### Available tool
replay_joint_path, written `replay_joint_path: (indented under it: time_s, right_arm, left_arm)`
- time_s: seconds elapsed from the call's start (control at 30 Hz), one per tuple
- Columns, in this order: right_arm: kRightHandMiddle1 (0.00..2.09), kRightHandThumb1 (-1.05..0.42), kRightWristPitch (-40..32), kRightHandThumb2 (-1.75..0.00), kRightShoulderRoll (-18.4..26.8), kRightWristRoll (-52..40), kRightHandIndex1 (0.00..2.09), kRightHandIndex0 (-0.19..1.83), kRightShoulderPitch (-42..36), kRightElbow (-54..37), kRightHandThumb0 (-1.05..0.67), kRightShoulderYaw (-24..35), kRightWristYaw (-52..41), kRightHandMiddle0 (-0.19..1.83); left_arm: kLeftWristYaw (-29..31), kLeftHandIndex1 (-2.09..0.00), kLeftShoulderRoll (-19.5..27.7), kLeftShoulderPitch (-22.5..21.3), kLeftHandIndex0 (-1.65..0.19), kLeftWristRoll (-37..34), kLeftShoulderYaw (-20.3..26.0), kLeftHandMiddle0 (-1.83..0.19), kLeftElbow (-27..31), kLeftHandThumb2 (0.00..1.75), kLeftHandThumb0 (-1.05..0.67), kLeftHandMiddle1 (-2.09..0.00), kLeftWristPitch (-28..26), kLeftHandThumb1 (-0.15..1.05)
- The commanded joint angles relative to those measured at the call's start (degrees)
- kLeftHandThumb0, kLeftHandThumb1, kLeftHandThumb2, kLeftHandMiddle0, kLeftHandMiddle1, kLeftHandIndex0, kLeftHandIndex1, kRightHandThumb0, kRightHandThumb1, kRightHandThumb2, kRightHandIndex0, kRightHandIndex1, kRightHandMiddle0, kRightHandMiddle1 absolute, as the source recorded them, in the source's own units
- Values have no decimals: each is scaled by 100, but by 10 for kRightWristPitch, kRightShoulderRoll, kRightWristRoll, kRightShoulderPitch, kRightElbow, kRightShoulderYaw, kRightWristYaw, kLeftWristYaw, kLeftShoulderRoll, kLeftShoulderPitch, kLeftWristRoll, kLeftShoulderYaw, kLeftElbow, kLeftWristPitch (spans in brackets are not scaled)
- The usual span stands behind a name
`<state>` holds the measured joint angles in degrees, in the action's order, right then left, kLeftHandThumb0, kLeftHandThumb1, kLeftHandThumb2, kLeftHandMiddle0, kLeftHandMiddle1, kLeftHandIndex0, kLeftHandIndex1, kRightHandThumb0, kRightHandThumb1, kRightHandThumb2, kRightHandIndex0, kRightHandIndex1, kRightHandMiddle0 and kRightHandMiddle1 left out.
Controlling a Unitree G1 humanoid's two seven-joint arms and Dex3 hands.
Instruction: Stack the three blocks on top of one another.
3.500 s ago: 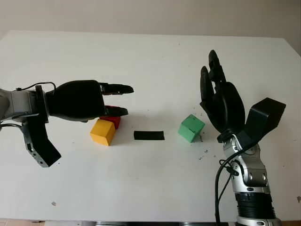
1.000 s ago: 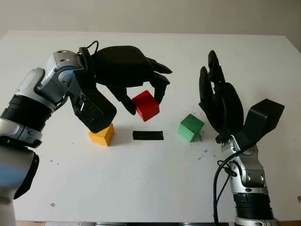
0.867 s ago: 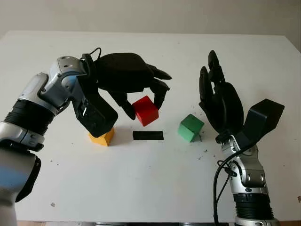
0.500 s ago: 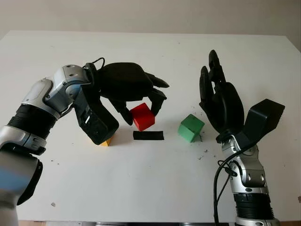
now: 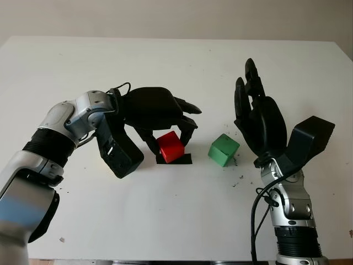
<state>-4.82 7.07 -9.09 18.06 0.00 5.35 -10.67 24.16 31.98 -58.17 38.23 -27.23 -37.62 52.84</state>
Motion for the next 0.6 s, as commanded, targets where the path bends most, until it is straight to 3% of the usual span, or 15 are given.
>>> replay_joint_path:
  time_s: [0.0,0.57]
  right_arm:
    - [0,-105,6,-57,6,1,0,-19,1,-3,-73,2,-1,-19]
    - [0,-105,6,-58,6,-1,0,-19,-1,-3,-72,3,-5,-19]
  left_arm:
    - [-6,-116,-2,5,-56,-3,-3,-22,-3,5,-43,-5,6,88]
    - [-12,-99,-3,7,-62,0,-9,-25,-17,5,-39,-6,26,87]
